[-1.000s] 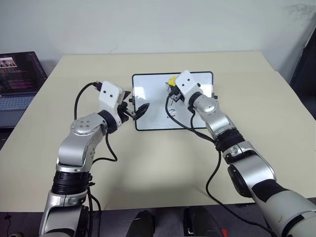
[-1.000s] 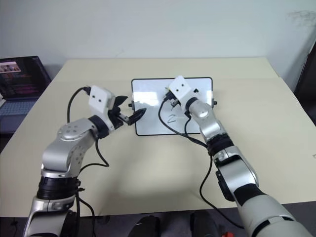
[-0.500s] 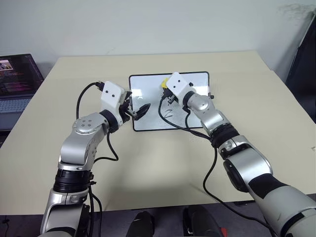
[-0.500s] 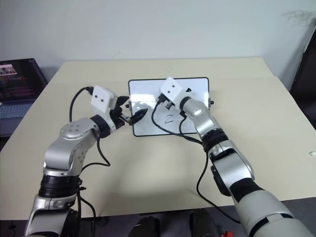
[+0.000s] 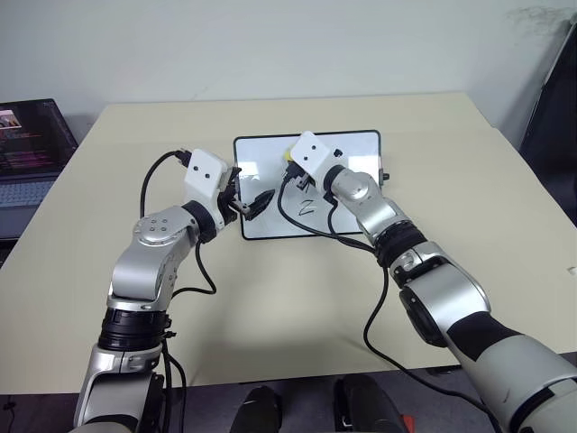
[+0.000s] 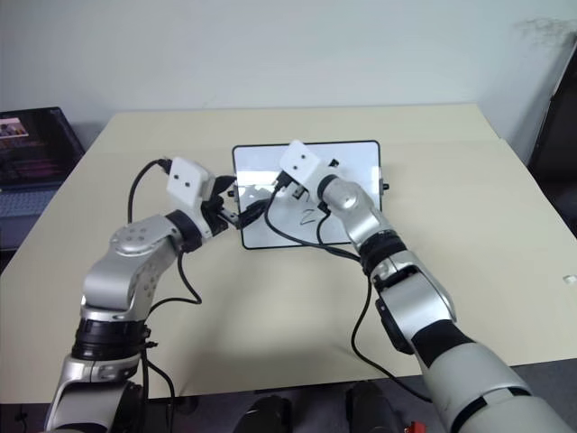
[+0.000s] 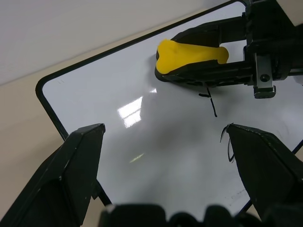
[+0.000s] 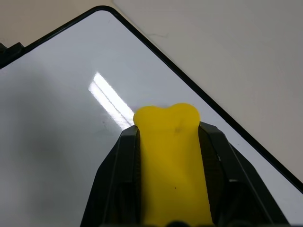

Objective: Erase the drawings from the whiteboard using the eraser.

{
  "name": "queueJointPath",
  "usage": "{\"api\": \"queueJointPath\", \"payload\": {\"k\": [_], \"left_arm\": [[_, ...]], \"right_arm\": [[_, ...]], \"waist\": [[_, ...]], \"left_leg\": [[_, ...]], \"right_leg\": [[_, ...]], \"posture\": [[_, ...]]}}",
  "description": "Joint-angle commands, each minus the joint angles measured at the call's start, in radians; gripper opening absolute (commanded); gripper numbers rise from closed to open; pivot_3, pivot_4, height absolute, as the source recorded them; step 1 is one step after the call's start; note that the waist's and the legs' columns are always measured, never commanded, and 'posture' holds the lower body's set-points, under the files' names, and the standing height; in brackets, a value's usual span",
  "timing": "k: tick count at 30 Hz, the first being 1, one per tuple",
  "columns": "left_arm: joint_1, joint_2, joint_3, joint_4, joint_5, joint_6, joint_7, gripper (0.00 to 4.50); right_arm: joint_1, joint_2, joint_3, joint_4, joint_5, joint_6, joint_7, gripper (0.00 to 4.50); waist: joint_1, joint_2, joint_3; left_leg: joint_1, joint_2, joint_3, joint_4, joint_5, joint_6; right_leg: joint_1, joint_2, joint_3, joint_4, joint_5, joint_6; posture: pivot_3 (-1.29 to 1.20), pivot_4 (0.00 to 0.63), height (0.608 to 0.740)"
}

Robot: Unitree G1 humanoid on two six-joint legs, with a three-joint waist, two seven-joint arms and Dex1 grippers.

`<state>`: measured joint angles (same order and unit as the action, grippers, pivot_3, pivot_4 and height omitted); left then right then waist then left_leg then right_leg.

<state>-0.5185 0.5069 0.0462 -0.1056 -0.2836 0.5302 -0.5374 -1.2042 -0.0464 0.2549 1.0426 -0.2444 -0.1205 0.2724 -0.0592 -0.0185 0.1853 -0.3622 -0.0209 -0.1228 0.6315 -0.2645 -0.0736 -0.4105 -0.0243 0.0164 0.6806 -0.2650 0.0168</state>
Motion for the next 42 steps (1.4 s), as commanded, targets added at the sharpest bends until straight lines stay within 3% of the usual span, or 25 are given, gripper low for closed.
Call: {"api": "queueJointPath", "payload": {"k": [1, 31, 42], "left_arm": [[-0.02, -0.002, 0.004, -0.014, 0.008, -0.028, -0.003, 4.5], [-0.029, -0.024, -0.011, 0.0, 0.018, -0.049, -0.022, 4.5], [-0.029, -0.028, -0.013, 0.006, 0.017, -0.052, -0.026, 4.5]], "right_arm": [[-0.033, 0.006, -0.021, 0.003, 0.008, -0.006, -0.008, 1.29], [0.165, -0.197, -0.057, -0.132, 0.012, 0.119, 0.071, 1.29], [0.136, -0.123, -0.092, -0.26, 0.077, 0.148, 0.07, 1.29]], "waist": [[0.0, 0.0, 0.0], [0.027, -0.001, -0.001], [0.022, -0.001, -0.001]], "left_leg": [[0.0, 0.0, 0.0, 0.0, 0.0, 0.0], [0.0, -0.001, -0.002, 0.013, 0.0, 0.001], [0.0, 0.0, 0.0, 0.012, 0.001, 0.001]], "right_leg": [[0.0, 0.0, 0.0, 0.0, 0.0, 0.0], [0.006, 0.001, -0.001, 0.0, 0.005, 0.004], [0.005, 0.001, -0.001, 0.0, 0.006, 0.004]], "posture": [[0.0, 0.15, 0.74], [0.0, 0.15, 0.74], [0.0, 0.15, 0.74]]}}
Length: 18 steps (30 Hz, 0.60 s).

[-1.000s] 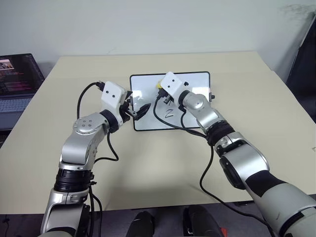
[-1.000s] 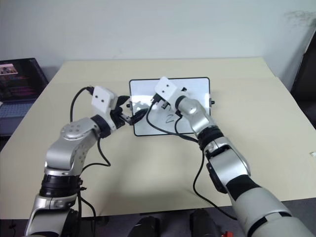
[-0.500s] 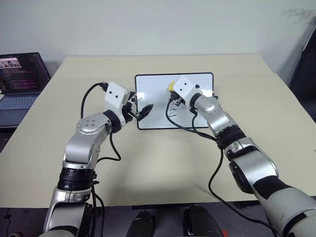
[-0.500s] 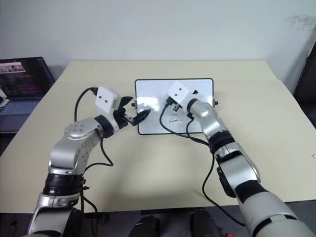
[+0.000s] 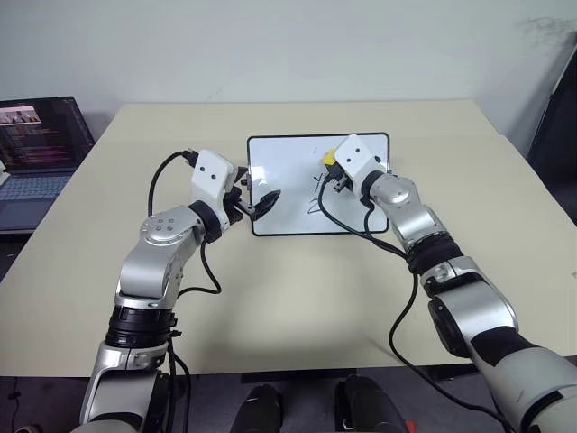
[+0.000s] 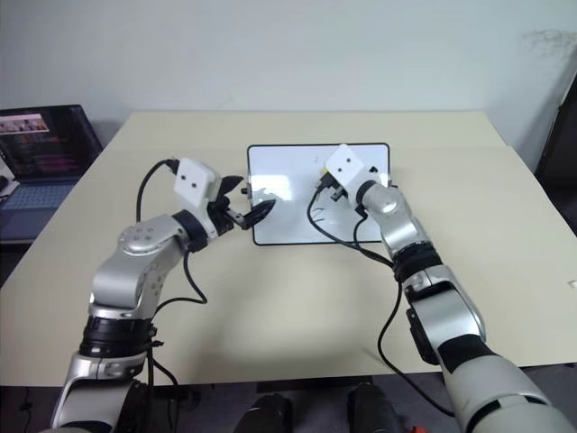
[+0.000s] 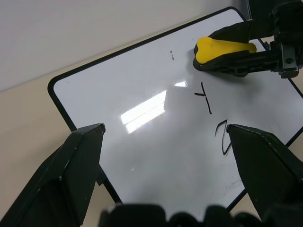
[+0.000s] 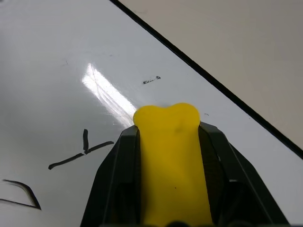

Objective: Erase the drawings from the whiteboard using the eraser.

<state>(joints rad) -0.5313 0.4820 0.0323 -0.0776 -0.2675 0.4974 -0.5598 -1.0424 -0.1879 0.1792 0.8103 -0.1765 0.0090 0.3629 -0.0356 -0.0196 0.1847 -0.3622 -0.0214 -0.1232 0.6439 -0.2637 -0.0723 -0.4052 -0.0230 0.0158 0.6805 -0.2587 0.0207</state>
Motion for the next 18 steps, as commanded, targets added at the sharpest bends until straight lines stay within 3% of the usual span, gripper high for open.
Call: {"api": "queueJointPath", "payload": {"k": [1, 10, 18], "left_arm": [[-0.017, -0.004, 0.001, -0.022, 0.001, -0.019, -0.004, 4.5], [-0.007, -0.001, 0.004, -0.027, 0.001, -0.022, -0.005, 4.5], [-0.001, 0.0, 0.006, -0.029, 0.003, -0.023, -0.002, 4.5]], "right_arm": [[-0.038, 0.028, -0.018, -0.021, 0.009, 0.02, -0.033, 1.29], [-0.136, 0.088, -0.014, 0.121, -0.004, -0.03, -0.124, 1.29], [-0.167, 0.131, 0.036, 0.223, -0.043, -0.058, -0.093, 1.29]], "waist": [[-0.005, 0.0, 0.0], [-0.022, 0.0, 0.0], [-0.023, 0.0, 0.0]], "left_leg": [[0.0, 0.0, 0.0, 0.0, 0.0, 0.0], [-0.001, 0.0, 0.002, -0.002, 0.0, 0.0], [-0.001, 0.0, 0.002, -0.002, 0.0, 0.0]], "right_leg": [[0.0, 0.0, 0.0, 0.0, 0.0, 0.0], [-0.002, 0.0, 0.001, -0.001, 0.0, 0.0], [-0.003, 0.0, 0.001, -0.001, 0.0, 0.0]], "posture": [[0.0, 0.15, 0.74], [0.0, 0.15, 0.74], [0.0, 0.15, 0.74]]}}
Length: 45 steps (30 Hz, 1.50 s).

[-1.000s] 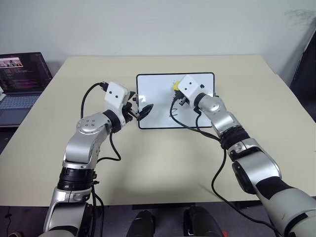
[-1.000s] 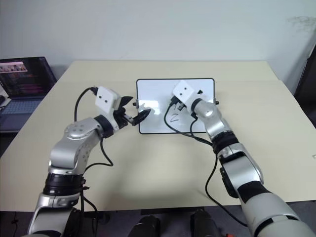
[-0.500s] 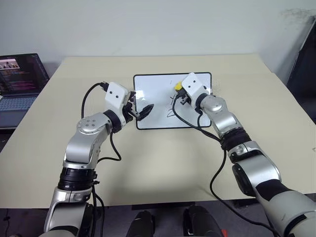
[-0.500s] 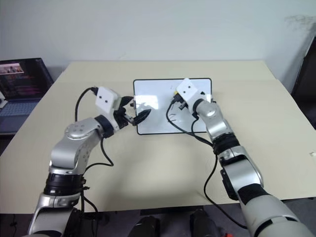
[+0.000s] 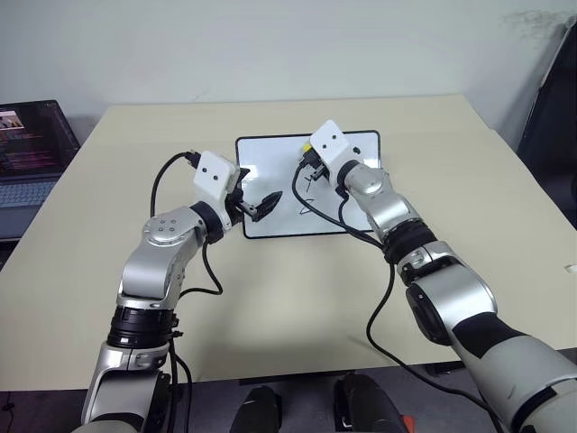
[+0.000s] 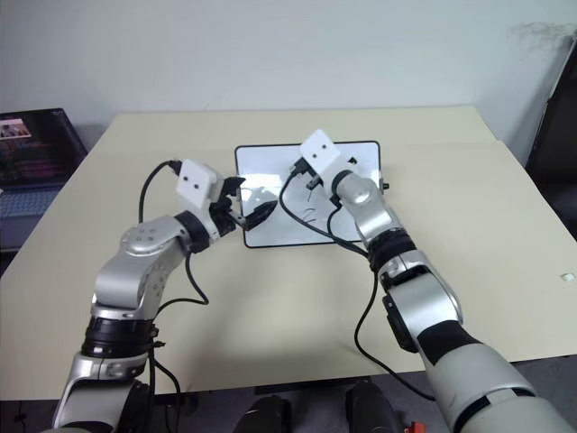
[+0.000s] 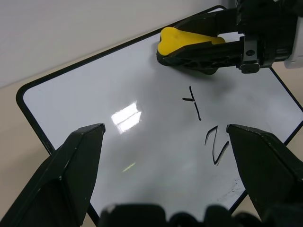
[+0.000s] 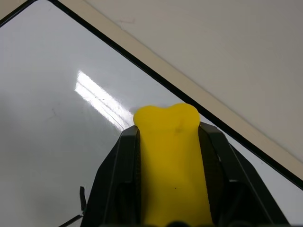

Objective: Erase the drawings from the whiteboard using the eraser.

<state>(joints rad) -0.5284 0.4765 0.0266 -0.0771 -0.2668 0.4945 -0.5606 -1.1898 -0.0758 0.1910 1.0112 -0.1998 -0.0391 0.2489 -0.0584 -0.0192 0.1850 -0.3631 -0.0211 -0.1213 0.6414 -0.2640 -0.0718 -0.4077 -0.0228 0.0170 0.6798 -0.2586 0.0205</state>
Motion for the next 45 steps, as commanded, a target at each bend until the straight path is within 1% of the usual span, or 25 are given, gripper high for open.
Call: {"api": "queueJointPath", "payload": {"k": [1, 5, 14, 19, 22, 24, 26, 28, 30, 36, 40, 42, 45], "left_arm": [[-0.003, 0.005, 0.012, -0.03, 0.002, -0.02, -0.001, 4.5], [-0.002, 0.005, 0.013, -0.03, 0.002, -0.021, 0.0, 4.5], [-0.002, 0.003, 0.011, -0.02, 0.003, -0.026, -0.004, 4.5], [-0.004, 0.003, 0.013, -0.017, 0.002, -0.029, -0.004, 4.5], [-0.003, -0.001, 0.013, -0.017, 0.001, -0.029, -0.001, 4.5], [0.0, -0.003, 0.016, -0.021, 0.0, -0.029, 0.004, 4.5], [0.004, 0.0, 0.038, -0.023, -0.012, -0.018, 0.01, 4.5], [0.015, 0.011, 0.063, -0.027, -0.027, -0.001, 0.012, 4.5], [0.022, 0.016, 0.074, -0.031, -0.033, 0.009, 0.01, 4.5], [0.045, 0.058, 0.104, -0.029, -0.06, 0.035, -0.025, 4.5], [0.048, 0.088, 0.092, -0.013, -0.044, 0.023, -0.047, 4.5], [0.048, 0.094, 0.093, -0.004, -0.038, 0.014, -0.051, 4.5], [0.049, 0.097, 0.09, 0.005, -0.032, 0.006, -0.054, 4.5]], "right_arm": [[-0.017, 0.024, 0.03, 0.028, -0.026, -0.007, 0.033, 1.29], [-0.004, 0.031, 0.041, 0.027, -0.036, -0.013, 0.046, 1.29], [-0.049, -0.007, -0.008, 0.048, -0.02, -0.032, -0.043, 1.29], [-0.019, -0.029, -0.002, 0.042, -0.024, -0.026, -0.028, 1.29], [0.009, -0.029, -0.02, -0.003, 0.001, -0.034, -0.014, 1.29], [0.03, -0.017, -0.053, -0.065, 0.05, -0.038, 0.015, 1.29], [0.079, 0.01, -0.115, -0.226, 0.164, 0.008, 0.083, 1.29], [0.157, 0.01, -0.146, -0.44, 0.254, 0.088, 0.151, 1.29], [0.206, 0.002, -0.151, -0.565, 0.287, 0.157, 0.177, 1.29], [0.472, -0.131, -0.134, -0.98, 0.421, 0.373, 0.349, 1.29], [0.617, -0.242, -0.099, -1.137, 0.425, 0.43, 0.419, 1.29], [0.688, -0.306, -0.088, -1.176, 0.373, 0.398, 0.419, 1.29], [0.759, -0.346, -0.091, -1.202, 0.333, 0.353, 0.39, 1.29]], "waist": [[-0.001, 0.0, 0.0], [-0.001, 0.0, 0.0], [0.001, 0.0, 0.0], [0.002, 0.0, 0.0], [0.002, 0.0, 0.0], [0.002, 0.0, 0.0], [0.002, 0.0, 0.0], [0.002, 0.0, 0.0], [0.001, 0.001, 0.001], [0.01, 0.0, 0.001], [0.018, 0.0, 0.001], [0.017, 0.0, 0.001], [0.018, 0.0, 0.001]], "left_leg": [[0.0, 0.0, 0.0, 0.0, 0.0, 0.0], [0.0, 0.0, 0.0, 0.0, 0.0, 0.0], [0.0, 0.0, -0.001, 0.0, 0.0, 0.0], [0.0, 0.0, 0.0, 0.0, 0.0, 0.0], [0.0, 0.0, -0.001, 0.0, 0.0, 0.0], [0.0, 0.0, -0.001, 0.0, 0.0, 0.0], [-0.001, 0.0, -0.001, 0.0, 0.0, 0.0], [-0.002, 0.0, -0.001, -0.001, 0.0, 0.0], [-0.003, 0.001, -0.001, -0.001, 0.0, 0.0], [-0.003, 0.0, -0.002, -0.003, -0.001, 0.0], [-0.003, 0.0, -0.001, -0.003, -0.001, 0.0], [-0.003, 0.0, -0.001, -0.003, -0.001, 0.0], [-0.003, 0.0, -0.001, -0.003, -0.001, 0.0]], "right_leg": [[0.0, 0.0, 0.0, 0.0, 0.0, 0.0], [0.0, 0.0, 0.0, 0.0, 0.0, 0.0], [0.0, 0.0, 0.0, 0.0, 0.0, 0.0], [0.0, 0.0, 0.0, 0.0, 0.0, 0.0], [0.0, 0.0, 0.0, 0.0, 0.0, 0.0], [0.0, 0.0, 0.0, 0.0, 0.0, 0.0], [0.0, 0.0, 0.0, -0.001, 0.0, 0.0], [-0.001, 0.0, 0.0, -0.001, 0.0, 0.0], [-0.003, 0.0, 0.0, -0.001, 0.0, 0.0], [-0.002, -0.001, -0.001, -0.003, 0.0, 0.001], [-0.002, -0.001, -0.001, -0.004, -0.001, 0.002], [-0.002, -0.001, -0.001, -0.003, -0.002, 0.003], [-0.002, -0.001, -0.001, -0.004, -0.003, 0.005]], "posture": [[0.0, 0.15, 0.74], [0.0, 0.15, 0.74], [0.0, 0.15, 0.74], [0.0, 0.15, 0.74], [0.0, 0.15, 0.74], [0.0, 0.15, 0.74], [0.0, 0.15, 0.74], [0.0, 0.15, 0.74], [0.0, 0.15, 0.74], [0.0, 0.15, 0.74], [0.0, 0.15, 0.74], [0.0, 0.15, 0.74], [0.0, 0.15, 0.74]]}}
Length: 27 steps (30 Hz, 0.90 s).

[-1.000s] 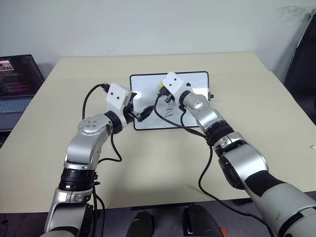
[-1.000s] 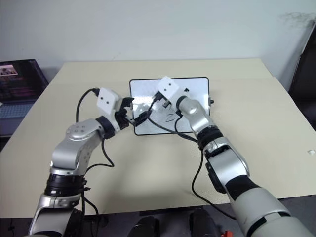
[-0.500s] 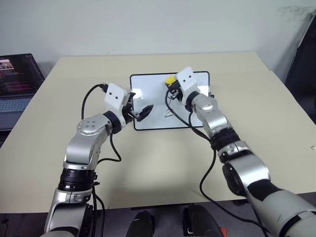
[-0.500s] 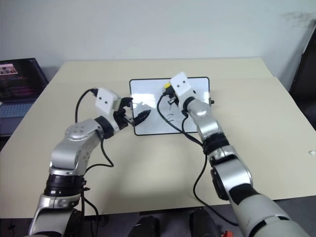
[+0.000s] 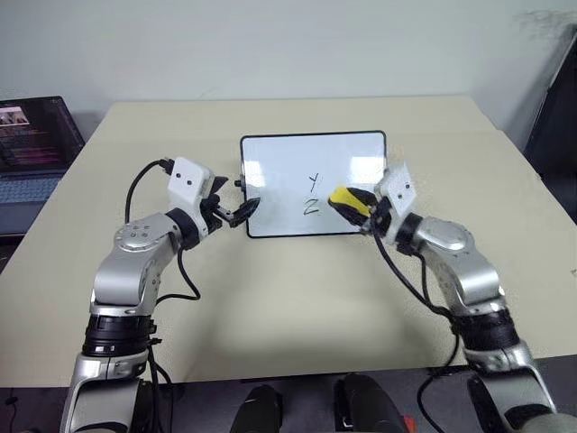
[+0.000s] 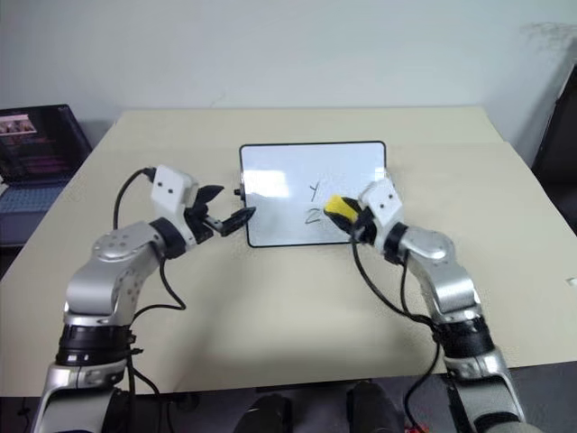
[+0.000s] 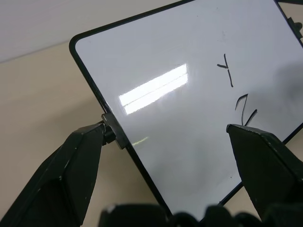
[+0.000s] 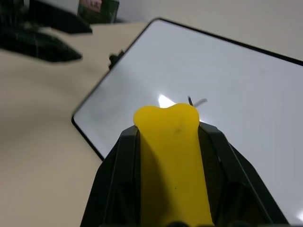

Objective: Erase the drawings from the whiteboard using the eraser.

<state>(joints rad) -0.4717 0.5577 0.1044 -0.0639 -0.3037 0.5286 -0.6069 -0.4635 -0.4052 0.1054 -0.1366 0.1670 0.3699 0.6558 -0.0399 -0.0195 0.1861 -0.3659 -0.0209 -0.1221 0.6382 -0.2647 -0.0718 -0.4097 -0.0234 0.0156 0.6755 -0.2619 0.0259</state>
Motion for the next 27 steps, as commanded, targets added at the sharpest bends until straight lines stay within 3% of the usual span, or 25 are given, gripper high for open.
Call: {"api": "queueJointPath", "payload": {"k": [1, 12, 16, 27], "left_arm": [[-0.006, 0.017, 0.009, -0.007, 0.007, -0.03, -0.011, 4.5], [-0.007, 0.022, 0.017, 0.01, 0.014, -0.032, -0.021, 4.5], [-0.003, 0.024, 0.021, 0.015, 0.016, -0.03, -0.015, 4.5], [0.036, 0.02, 0.024, 0.002, 0.02, -0.027, 0.001, 4.5]], "right_arm": [[0.048, -0.023, -0.002, -0.06, -0.049, -0.074, -0.028, 1.29], [0.099, 0.025, 0.007, -0.058, -0.119, -0.162, -0.119, 1.29], [0.011, 0.082, 0.017, 0.023, -0.151, -0.219, -0.178, 1.29], [-0.316, 0.182, 0.09, 0.548, -0.305, -0.503, -0.287, 1.29]], "waist": [[-0.001, 0.0, 0.0], [0.0, -0.001, 0.0], [-0.002, -0.001, 0.0], [-0.001, -0.001, 0.001]], "left_leg": [[0.0, 0.0, 0.0, 0.0, 0.0, 0.0], [0.0, 0.0, 0.001, 0.0, 0.0, 0.0], [0.001, 0.0, 0.001, 0.0, 0.0, 0.0], [0.001, 0.0, 0.002, 0.0, 0.0, 0.0]], "right_leg": [[0.0, 0.0, 0.0, 0.0, 0.0, 0.0], [0.0, 0.0, 0.001, 0.0, 0.0, 0.0], [0.0, 0.0, 0.001, 0.0, 0.0, 0.0], [0.0, 0.0, 0.001, 0.0, 0.003, -0.005]], "posture": [[0.0, 0.15, 0.74], [0.0, 0.15, 0.74], [0.0, 0.15, 0.74], [0.0, 0.15, 0.74]]}}
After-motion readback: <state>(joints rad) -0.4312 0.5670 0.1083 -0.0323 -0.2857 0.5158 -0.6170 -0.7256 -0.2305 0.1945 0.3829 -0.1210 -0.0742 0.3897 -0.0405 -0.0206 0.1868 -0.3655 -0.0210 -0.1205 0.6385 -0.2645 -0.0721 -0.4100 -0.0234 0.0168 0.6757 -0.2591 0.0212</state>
